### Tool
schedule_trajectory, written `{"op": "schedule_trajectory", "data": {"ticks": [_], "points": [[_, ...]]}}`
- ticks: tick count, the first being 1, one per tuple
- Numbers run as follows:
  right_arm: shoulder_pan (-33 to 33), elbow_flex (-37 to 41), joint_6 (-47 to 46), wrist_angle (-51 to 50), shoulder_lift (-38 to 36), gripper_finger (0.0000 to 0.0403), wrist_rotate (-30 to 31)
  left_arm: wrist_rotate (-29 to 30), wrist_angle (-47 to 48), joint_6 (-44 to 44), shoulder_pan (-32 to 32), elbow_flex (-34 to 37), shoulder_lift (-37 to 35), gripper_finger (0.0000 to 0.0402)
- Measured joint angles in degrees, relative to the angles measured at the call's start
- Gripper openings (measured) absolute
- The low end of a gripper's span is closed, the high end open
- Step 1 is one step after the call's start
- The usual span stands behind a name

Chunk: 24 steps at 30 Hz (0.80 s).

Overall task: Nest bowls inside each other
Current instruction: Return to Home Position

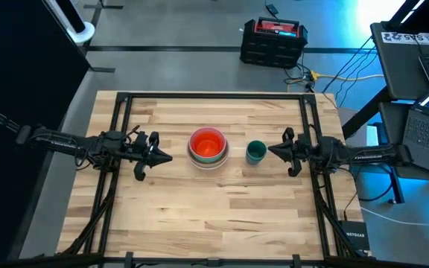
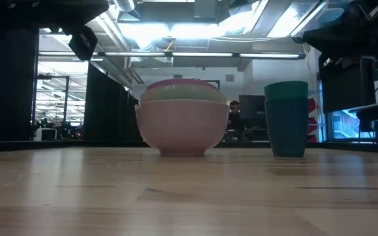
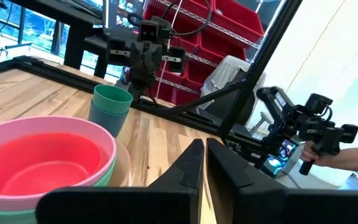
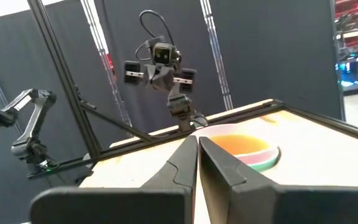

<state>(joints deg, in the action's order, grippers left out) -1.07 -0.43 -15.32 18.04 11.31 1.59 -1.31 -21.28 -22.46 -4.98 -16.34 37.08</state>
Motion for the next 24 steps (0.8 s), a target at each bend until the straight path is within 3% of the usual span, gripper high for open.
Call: {"op": "schedule_trajectory", "data": {"ticks": [6, 24], "points": [[-0.02, 0.0, -0.14, -13.38, -11.34, 0.0, 0.91, 0.01, -0.38, -0.1, 0.06, 0.0, 0.0, 0.0], [-0.01, 0.0, 3.57, -17.31, -10.32, 0.0, -0.29, 1.61, -0.37, 0.46, 0.17, -0.04, 0.0, 0.0]]}}
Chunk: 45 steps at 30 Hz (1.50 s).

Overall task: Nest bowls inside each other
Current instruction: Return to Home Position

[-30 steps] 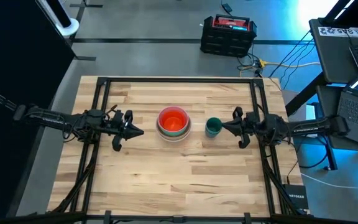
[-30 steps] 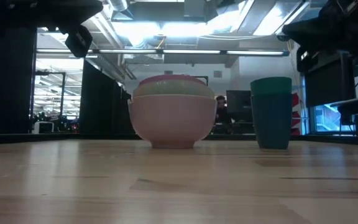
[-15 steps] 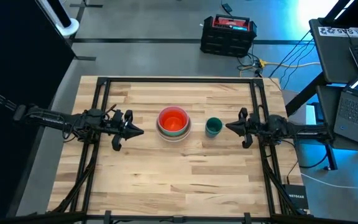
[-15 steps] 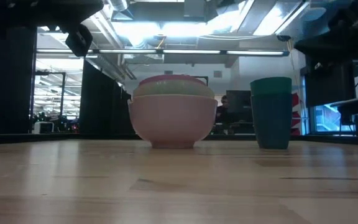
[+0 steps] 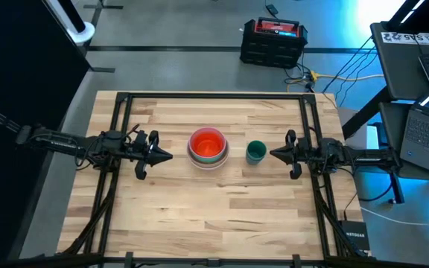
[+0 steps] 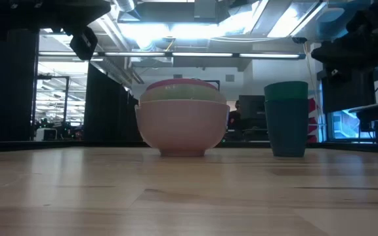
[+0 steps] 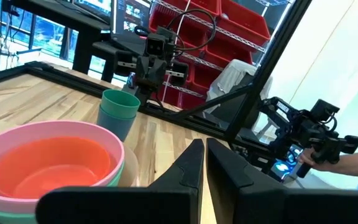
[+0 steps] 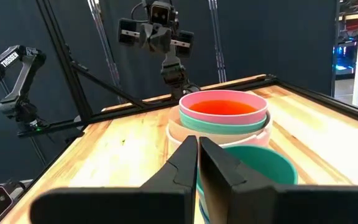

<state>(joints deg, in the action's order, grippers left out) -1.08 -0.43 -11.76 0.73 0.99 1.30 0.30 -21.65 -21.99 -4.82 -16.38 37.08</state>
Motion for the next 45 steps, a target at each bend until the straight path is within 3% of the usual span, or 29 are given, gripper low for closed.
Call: {"op": "schedule_trajectory", "data": {"ticks": [16, 30, 41, 45], "points": [[0.0, 0.0, -0.06, -0.13, 0.0, 0.0, -0.39, 1.46, 5.32, 12.84, 0.32, 0.0, -1.71, 0.0], [0.0, 0.0, -0.08, -0.15, -0.02, 0.0, -0.37, 1.52, 22.61, 14.93, 0.85, 0.02, -20.07, 0.0], [-0.02, 0.0, -0.1, -0.13, -0.02, 0.0, -0.37, 1.41, 9.74, 12.22, 0.85, 14.91, -34.96, 0.0], [0.0, 0.0, -0.1, -0.15, -0.02, 0.0, -0.37, 1.38, 14.23, 12.47, 0.85, 15.85, -36.84, 0.0]]}}
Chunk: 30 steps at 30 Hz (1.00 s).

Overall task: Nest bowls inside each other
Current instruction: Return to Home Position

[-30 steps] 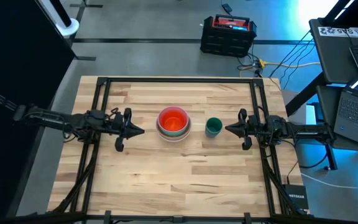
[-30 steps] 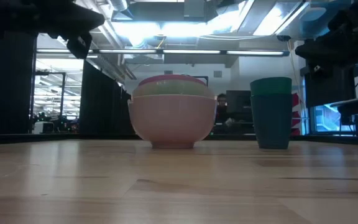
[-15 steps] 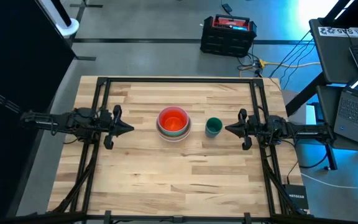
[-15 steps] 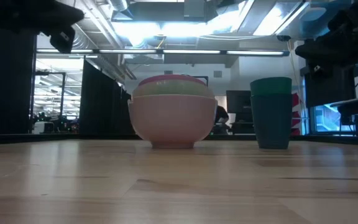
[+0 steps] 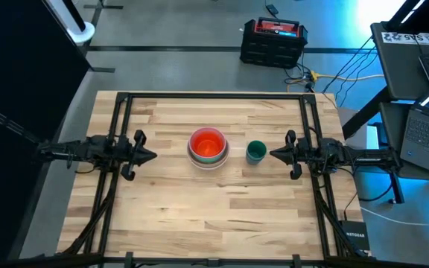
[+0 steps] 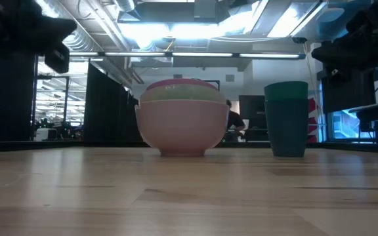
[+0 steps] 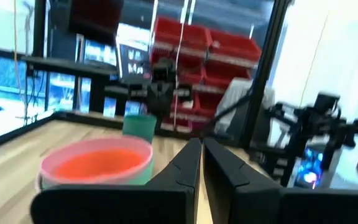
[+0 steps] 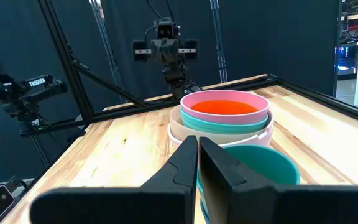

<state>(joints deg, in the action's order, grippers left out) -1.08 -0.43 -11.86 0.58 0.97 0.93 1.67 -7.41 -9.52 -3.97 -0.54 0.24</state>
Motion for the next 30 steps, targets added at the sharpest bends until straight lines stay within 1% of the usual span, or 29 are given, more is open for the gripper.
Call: {"op": "schedule_trajectory", "data": {"ticks": [4, 10, 14, 30], "points": [[0.0, 0.0, 0.02, -0.02, 0.02, 0.0, 0.0, -0.04, 6.64, 0.98, 0.04, 0.0, 0.01, 0.0], [0.0, 0.0, 0.02, -0.02, 0.01, 0.0, -0.02, 0.02, 6.55, 5.69, 1.19, 0.02, 0.01, 0.0], [0.0, 0.0, 0.02, -0.02, 0.0, 0.0, -0.02, 0.04, 6.57, 5.97, 2.1, 0.02, 0.01, 0.0], [0.0, 0.0, 0.02, -0.02, 0.0, 0.0, -0.02, 0.07, 6.7, 5.2, 2.25, 0.02, 0.34, 0.0]]}}
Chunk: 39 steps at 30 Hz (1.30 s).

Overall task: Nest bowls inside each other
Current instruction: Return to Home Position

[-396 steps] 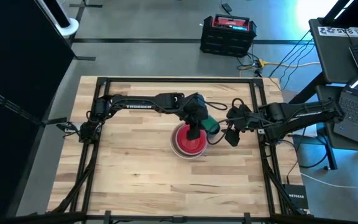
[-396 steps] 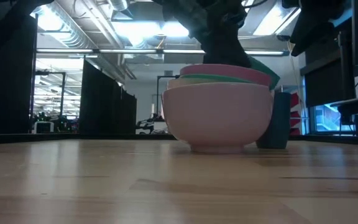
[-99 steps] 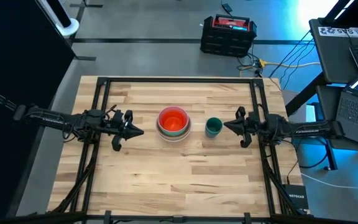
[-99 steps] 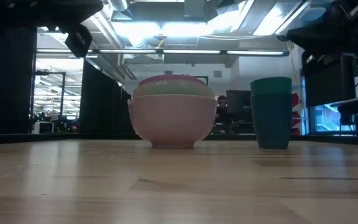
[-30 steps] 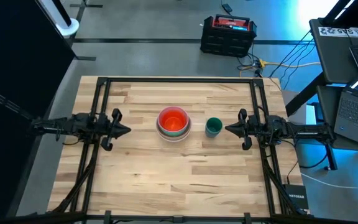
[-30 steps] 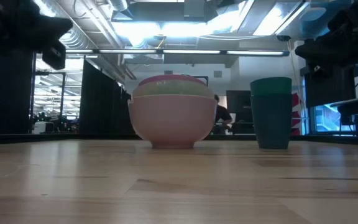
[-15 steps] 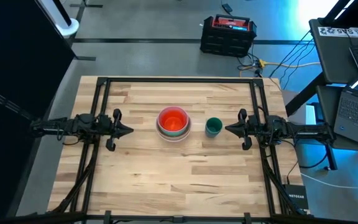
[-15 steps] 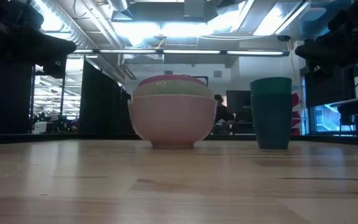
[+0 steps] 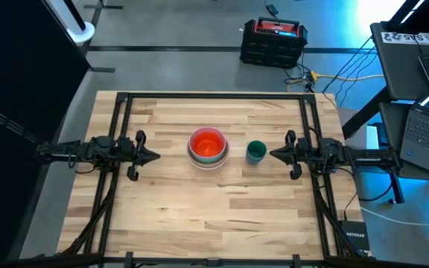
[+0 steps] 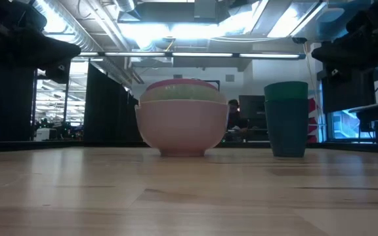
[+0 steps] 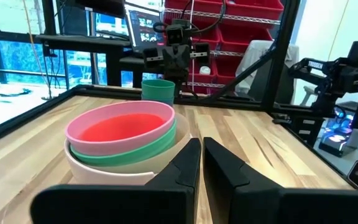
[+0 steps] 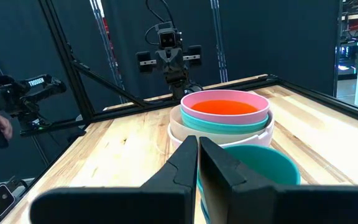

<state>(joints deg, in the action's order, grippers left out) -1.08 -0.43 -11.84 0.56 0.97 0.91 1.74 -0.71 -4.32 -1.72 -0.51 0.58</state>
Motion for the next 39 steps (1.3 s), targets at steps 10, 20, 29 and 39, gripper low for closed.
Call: {"op": "schedule_trajectory", "data": {"ticks": [10, 20, 29, 39], "points": [[0.0, 0.0, 2.97, -0.02, 0.0, 0.0, -0.02, 0.0, 0.0, 1.02, 0.0, 0.02, 0.0, 0.0], [0.0, 0.0, 9.3, -0.02, 0.0, 0.0, -0.02, 0.02, 0.03, 0.9, 0.0, 0.04, 0.0, 0.0], [0.0, 0.0, 9.17, -0.02, 0.01, 0.0, -0.02, 0.02, 0.04, 0.76, 0.0, 0.04, 0.0, 0.0], [-0.01, 0.0, 9.14, -0.02, 0.0, 0.0, -0.03, 0.07, 0.04, 5.07, 0.0, 0.04, 0.0, 0.0]]}}
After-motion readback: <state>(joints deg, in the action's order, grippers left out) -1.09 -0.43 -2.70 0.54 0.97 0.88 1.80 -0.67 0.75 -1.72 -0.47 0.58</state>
